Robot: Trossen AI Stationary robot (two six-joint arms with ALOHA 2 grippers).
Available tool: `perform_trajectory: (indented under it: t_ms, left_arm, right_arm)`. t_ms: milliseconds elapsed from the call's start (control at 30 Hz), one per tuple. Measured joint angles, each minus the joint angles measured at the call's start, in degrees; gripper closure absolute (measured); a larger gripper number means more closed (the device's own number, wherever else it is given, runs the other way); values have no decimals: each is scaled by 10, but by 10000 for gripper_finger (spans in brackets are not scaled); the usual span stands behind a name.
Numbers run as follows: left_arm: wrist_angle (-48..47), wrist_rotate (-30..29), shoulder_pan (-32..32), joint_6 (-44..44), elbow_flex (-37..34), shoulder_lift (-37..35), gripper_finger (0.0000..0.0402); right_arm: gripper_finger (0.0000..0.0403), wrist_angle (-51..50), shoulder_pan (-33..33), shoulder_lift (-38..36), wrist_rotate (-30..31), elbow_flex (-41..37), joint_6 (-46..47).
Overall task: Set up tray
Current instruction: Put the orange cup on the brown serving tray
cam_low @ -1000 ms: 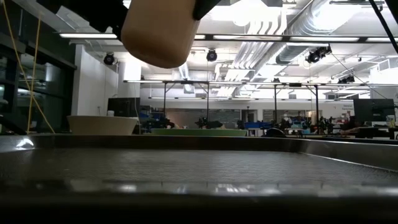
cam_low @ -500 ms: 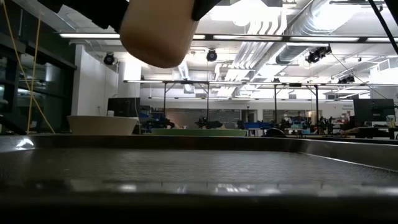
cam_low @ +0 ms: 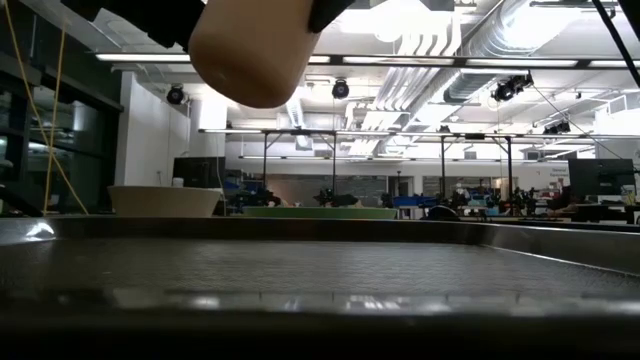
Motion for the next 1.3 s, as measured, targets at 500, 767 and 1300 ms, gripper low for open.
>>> perform_trajectory:
  t_ms: [500,767,1300]
  left_arm:
    - [0,-7,0,0,0,0,337]
    - [-1,-9,0,4,0,0,338]
    - [-3,-10,0,15,0,0,335]
  right_arm:
    - [403,4,0,0,3,0,35]
    - [403,3,1,0,26,0,70]
    - [367,0,3,0,67,0,91]
